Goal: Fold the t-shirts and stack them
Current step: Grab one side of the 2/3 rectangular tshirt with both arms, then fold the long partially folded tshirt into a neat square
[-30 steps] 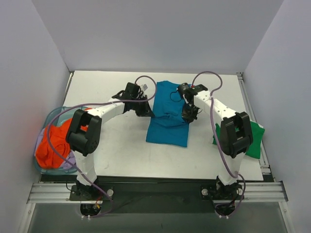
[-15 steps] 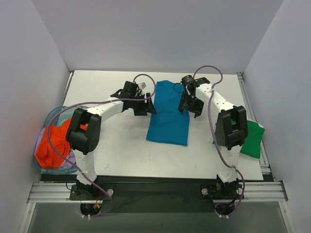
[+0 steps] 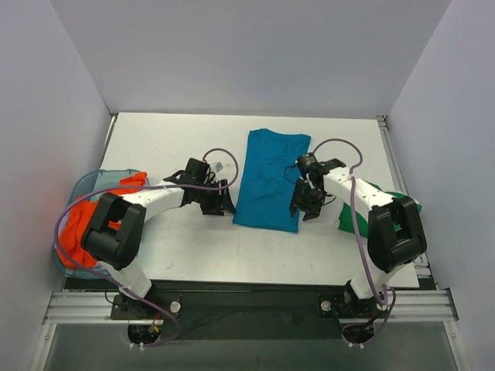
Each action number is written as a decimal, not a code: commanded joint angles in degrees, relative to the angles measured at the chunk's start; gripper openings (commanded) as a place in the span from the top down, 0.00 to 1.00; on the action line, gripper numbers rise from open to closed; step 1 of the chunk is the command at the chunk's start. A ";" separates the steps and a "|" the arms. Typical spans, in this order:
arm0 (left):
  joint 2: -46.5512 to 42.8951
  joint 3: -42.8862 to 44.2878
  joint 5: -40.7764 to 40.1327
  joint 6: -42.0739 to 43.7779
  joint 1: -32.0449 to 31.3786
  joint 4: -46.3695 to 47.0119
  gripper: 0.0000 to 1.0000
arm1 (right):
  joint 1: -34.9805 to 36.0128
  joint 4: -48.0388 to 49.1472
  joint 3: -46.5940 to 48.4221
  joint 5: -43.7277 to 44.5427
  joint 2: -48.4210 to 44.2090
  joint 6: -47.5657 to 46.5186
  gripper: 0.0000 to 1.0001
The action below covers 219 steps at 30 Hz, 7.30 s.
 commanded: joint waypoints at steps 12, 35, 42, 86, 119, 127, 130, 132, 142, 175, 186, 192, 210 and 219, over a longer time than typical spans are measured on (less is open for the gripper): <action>-5.56 -5.53 -0.92 -0.35 -2.25 2.37 0.37 | 2.39 6.70 -11.70 -3.50 -2.17 3.68 0.66; -1.25 -2.28 -2.85 -0.88 -4.89 1.58 0.46 | 2.57 7.23 -13.81 -1.91 1.61 3.59 0.78; 1.82 -0.53 -2.32 -0.61 -5.15 2.11 0.49 | 2.57 7.05 -13.46 -2.09 1.70 4.03 0.80; -9.94 -5.88 -2.68 0.88 -8.40 -10.45 1.00 | 10.91 -4.90 -13.72 -0.86 -7.96 6.58 1.00; -49.07 -6.50 -1.44 -16.00 -15.35 -38.68 1.00 | 33.69 -26.08 -7.75 5.56 -32.05 28.39 1.00; -40.11 -1.58 -3.38 -13.71 -14.03 -30.86 1.00 | 23.42 -25.12 -1.25 6.26 -25.99 19.25 1.00; -36.77 0.53 -2.50 -12.83 -12.28 -27.78 1.00 | 20.16 -24.85 2.00 6.26 -23.00 15.73 1.00; -34.40 2.19 -1.54 -12.31 -10.44 -25.77 1.00 | 19.01 -24.68 3.85 7.74 -20.72 13.80 1.00; -26.31 5.19 4.44 -9.05 -2.52 -21.19 1.00 | 11.63 -24.41 15.45 6.88 -10.44 5.63 1.00; 4.45 19.51 3.66 -4.92 12.33 -9.68 0.71 | -0.59 -23.71 57.01 -0.77 32.27 -5.72 1.00; 8.16 27.00 1.80 -5.45 12.77 -5.45 0.33 | -4.29 -11.67 52.04 -9.37 27.11 -8.79 0.25; 2.18 14.34 4.01 -4.13 11.99 -2.90 0.33 | -4.99 -3.51 30.87 -14.82 17.10 -14.24 0.19; 3.32 6.07 4.97 -2.29 7.50 -1.85 0.34 | -7.01 7.49 10.45 -24.23 12.42 -19.60 0.09; 6.66 7.65 4.80 -1.67 6.80 -2.99 0.45 | -7.62 7.58 9.66 -25.38 15.50 -21.89 0.09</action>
